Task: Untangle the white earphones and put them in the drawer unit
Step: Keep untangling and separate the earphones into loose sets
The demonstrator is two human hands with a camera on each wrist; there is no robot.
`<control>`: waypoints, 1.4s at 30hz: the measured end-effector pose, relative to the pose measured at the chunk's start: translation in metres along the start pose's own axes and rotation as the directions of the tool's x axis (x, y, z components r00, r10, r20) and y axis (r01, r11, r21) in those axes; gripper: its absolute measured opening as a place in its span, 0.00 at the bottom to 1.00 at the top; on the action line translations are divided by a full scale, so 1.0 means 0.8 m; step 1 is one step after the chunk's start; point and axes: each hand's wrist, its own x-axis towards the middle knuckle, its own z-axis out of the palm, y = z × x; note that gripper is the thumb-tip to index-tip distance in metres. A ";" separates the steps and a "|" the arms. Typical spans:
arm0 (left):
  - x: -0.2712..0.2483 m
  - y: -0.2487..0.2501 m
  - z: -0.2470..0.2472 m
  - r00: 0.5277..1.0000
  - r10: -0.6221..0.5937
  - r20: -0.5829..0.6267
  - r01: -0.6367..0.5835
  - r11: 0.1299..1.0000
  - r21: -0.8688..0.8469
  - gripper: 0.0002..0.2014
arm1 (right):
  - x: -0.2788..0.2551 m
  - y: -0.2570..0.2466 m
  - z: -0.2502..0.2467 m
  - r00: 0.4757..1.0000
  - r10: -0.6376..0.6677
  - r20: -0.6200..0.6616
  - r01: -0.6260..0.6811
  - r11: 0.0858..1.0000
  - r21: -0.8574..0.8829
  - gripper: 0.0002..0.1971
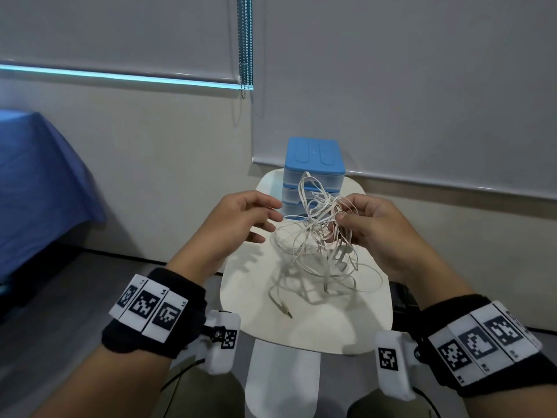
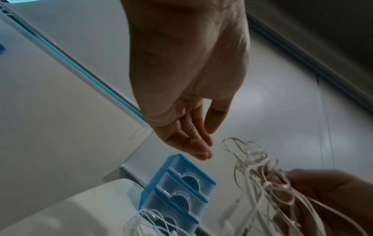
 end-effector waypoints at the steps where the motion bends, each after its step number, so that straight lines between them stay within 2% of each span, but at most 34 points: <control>1: 0.002 -0.002 0.004 1.000 0.000 0.015 0.000 1.000 0.017 0.14 | 0.000 -0.001 0.000 1.000 0.003 0.005 -0.003 1.000 0.006 0.12; 5: 0.004 -0.004 0.018 0.994 0.006 0.107 -0.011 0.999 0.047 0.13 | -0.002 -0.004 0.001 1.000 0.005 0.027 -0.006 0.999 0.044 0.11; 12: 0.008 0.006 0.036 0.975 0.033 0.219 -0.032 0.999 -0.006 0.11 | -0.002 -0.001 0.001 0.998 0.035 0.045 -0.041 0.990 0.137 0.10; 17: 0.006 0.000 0.046 0.954 0.053 0.295 -0.059 0.998 0.009 0.09 | -0.007 0.009 0.008 0.994 0.063 0.085 -0.070 0.994 0.080 0.10; 21: 0.006 -0.011 0.041 0.975 0.019 0.223 -0.022 1.000 0.015 0.06 | -0.006 0.015 0.004 0.994 0.076 0.082 -0.078 0.997 0.029 0.06; 24: 0.009 -0.016 0.038 0.984 -0.028 0.177 0.029 1.000 -0.006 0.12 | -0.006 0.017 -0.001 0.992 0.091 0.092 -0.091 0.996 0.001 0.06; 31: 0.008 -0.015 0.038 0.974 -0.062 0.216 0.095 0.985 -0.144 0.11 | -0.011 0.023 -0.004 0.985 0.143 0.098 -0.148 0.988 0.037 0.14; 42: 0.010 -0.015 0.025 0.980 -0.096 0.175 0.133 0.968 -0.213 0.08 | -0.016 0.018 -0.012 0.976 0.208 0.056 -0.208 0.978 -0.009 0.09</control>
